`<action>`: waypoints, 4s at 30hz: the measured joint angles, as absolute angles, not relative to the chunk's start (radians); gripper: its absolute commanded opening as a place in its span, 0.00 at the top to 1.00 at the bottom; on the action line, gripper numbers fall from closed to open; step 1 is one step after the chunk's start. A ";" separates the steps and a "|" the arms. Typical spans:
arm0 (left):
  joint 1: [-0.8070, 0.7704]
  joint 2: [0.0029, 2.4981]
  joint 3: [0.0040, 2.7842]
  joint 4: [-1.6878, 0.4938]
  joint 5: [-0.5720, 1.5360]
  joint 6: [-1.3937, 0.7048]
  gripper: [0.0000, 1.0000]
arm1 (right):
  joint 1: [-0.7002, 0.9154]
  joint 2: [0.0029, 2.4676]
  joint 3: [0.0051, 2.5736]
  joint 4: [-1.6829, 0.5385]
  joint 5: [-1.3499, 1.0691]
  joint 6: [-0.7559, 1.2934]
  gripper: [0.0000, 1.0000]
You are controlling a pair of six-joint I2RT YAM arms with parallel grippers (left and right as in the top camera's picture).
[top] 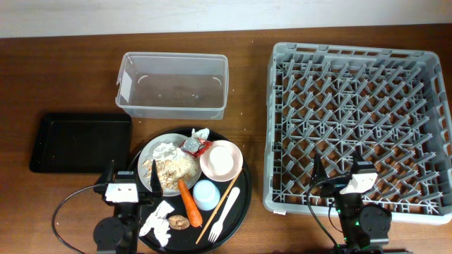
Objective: Sort waste into correct bins and load items into the dishwasher rack
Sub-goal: 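Move the left gripper over the plate toward the tissue and wrapper, then grasp the white tissue with the left gripper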
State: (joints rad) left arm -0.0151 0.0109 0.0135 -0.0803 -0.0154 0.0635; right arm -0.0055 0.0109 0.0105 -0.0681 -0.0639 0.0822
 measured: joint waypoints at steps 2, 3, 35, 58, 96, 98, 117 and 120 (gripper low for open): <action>-0.015 0.011 0.014 -0.080 -0.015 0.064 0.01 | -0.006 0.011 0.010 -0.068 -0.064 0.082 0.02; -0.015 0.011 0.014 -0.080 -0.015 0.064 0.01 | -0.006 0.011 0.010 -0.068 -0.064 0.082 0.02; -0.015 0.011 0.014 -0.080 -0.015 0.064 0.01 | -0.006 0.011 0.010 -0.068 -0.064 0.082 0.02; -0.015 0.011 0.014 -0.080 -0.015 0.064 0.01 | -0.006 0.011 0.010 -0.068 -0.064 0.082 0.02; -0.015 0.881 0.841 -0.717 0.222 0.018 0.01 | -0.006 0.968 0.994 -1.057 -0.205 0.083 0.02; -0.015 1.037 0.888 -0.714 0.229 0.018 0.07 | -0.006 0.969 0.995 -1.061 -0.207 0.083 0.02; -0.162 1.581 0.924 -0.738 0.116 0.009 0.50 | -0.006 0.970 0.997 -1.063 -0.209 0.082 0.02; -0.162 1.583 0.924 -0.720 0.114 0.010 0.52 | -0.006 0.970 0.997 -1.063 -0.209 0.082 0.02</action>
State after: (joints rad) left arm -0.1616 1.5826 0.9241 -0.7197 0.1143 0.0101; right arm -0.0055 0.9699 0.9966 -1.0626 -0.2089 0.0822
